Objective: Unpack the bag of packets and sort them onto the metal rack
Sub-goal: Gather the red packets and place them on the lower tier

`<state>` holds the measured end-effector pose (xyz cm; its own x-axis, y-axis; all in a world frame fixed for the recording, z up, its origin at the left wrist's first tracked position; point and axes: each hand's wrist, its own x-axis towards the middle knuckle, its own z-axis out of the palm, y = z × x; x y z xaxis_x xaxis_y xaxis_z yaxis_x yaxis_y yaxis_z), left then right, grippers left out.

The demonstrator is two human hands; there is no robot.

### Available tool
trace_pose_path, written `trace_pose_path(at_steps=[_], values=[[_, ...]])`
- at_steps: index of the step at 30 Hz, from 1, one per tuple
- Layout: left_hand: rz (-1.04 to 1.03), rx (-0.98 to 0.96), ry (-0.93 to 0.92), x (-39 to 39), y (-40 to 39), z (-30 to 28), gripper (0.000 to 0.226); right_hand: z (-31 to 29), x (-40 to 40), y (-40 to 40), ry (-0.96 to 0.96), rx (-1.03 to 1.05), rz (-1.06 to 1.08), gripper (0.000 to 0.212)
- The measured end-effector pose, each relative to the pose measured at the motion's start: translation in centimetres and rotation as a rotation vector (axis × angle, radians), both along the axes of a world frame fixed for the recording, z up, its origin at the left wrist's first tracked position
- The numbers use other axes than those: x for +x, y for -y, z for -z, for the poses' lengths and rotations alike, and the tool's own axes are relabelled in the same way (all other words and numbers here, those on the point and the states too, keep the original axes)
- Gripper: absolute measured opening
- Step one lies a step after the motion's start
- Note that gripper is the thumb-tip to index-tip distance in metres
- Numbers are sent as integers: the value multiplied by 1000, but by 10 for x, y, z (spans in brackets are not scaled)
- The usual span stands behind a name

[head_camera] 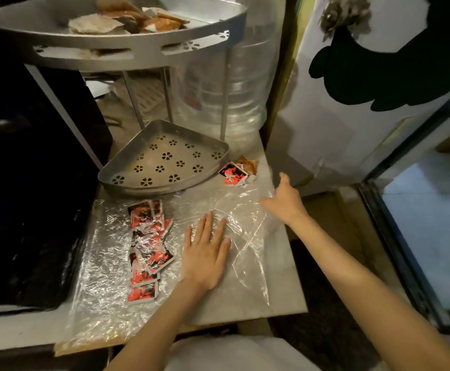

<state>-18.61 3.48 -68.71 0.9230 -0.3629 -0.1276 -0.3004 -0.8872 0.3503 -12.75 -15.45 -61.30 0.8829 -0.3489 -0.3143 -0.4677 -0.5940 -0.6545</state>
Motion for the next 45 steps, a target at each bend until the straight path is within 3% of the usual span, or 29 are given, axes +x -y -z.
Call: trace_pose_path(at_steps=[2,4,6,15,21,23,26,29,32,35,39,42,45], values=[[2,10,2,0,0,1,69,-2,-3,15,-60,41,59,74],[5,22,9,0,-1,2,67,-4,-9,28,-97,109,71,39],[5,23,10,0,0,2,72,-6,-14,43,-125,185,65,18],[13,59,34,1,0,4,78,14,-26,67,-87,170,61,30],[9,22,13,2,-1,2,77,38,-24,56,-65,-42,55,37],[15,-19,-39,5,-3,2,77,34,-21,51,-98,-197,33,44],[-4,-248,-219,14,-7,-12,80,20,-15,35,3,-481,-42,55],[-132,-607,-288,21,-18,-40,53,6,-8,3,216,-586,-214,49],[-221,-738,-191,21,-35,-62,45,-2,6,-36,274,-520,-552,44],[-372,-829,-148,16,-58,-74,32,-5,20,-76,221,-313,-768,41],[-618,-539,28,-2,-94,-64,49,-6,33,-126,157,-127,-925,55],[-857,-398,-75,-17,-110,-53,68,-4,42,-153,94,-152,-1068,61],[-887,-228,-150,-25,-112,-46,72,2,47,-173,57,-192,-1129,46]])
